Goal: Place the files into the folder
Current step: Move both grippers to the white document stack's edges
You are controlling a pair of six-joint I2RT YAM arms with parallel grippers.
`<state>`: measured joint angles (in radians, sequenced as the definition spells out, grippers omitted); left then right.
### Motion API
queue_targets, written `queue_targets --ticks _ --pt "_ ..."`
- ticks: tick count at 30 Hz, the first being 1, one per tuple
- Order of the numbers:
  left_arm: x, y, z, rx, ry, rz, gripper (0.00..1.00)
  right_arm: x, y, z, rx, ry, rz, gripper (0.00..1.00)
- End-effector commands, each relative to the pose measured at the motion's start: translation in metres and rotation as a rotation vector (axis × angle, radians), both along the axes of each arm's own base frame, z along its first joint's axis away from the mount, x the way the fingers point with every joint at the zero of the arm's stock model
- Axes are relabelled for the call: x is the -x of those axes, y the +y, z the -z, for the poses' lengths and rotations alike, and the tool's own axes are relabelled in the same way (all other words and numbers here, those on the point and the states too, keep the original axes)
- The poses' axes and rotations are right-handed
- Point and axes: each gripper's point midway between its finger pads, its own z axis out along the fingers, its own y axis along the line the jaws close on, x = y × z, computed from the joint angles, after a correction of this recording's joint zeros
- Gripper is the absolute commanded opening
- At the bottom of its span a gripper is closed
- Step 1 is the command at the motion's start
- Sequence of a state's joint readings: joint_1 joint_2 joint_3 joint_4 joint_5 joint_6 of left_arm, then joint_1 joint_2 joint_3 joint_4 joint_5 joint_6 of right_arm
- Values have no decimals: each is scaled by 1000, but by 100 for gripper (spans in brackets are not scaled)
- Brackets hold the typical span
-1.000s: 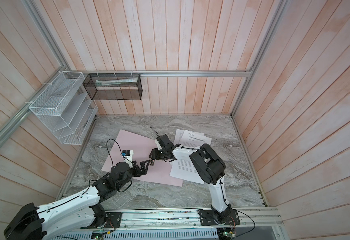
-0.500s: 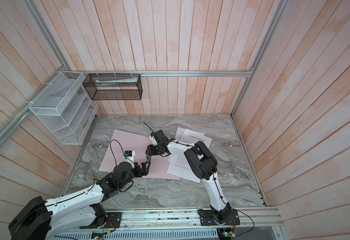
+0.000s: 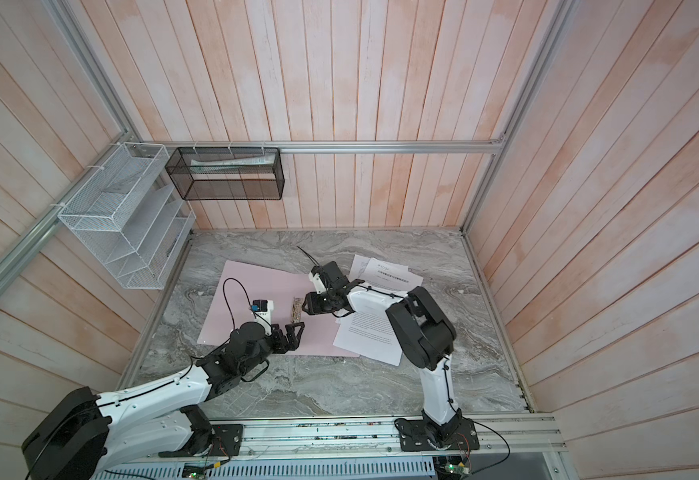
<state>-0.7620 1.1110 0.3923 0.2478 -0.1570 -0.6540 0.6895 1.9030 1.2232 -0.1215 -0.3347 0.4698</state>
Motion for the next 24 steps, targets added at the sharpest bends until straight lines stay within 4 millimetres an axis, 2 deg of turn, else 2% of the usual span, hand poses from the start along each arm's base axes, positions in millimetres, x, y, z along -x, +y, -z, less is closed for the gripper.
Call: queue_targets --ticks 1,4,8,11,16,20,24 --pt "-2 -25 -28 37 -50 84 100 -10 -46 -47 -57 -129 131 46" --pt "-1 -51 -33 24 -59 161 100 3 -110 -52 -41 -146 283 46" --pt "-1 -88 -31 35 -44 275 100 21 -197 -49 -25 -148 519 45" --pt "-8 -115 -30 42 -18 345 100 34 -248 -47 17 -170 676 45" --pt "-22 -152 -24 39 -3 432 100 47 -301 -42 26 -216 805 47" --pt "-30 -178 -11 44 49 506 100 51 -324 -34 -12 -215 842 47" --pt "-33 -194 2 62 89 554 99 36 -340 -36 -106 -198 876 45"
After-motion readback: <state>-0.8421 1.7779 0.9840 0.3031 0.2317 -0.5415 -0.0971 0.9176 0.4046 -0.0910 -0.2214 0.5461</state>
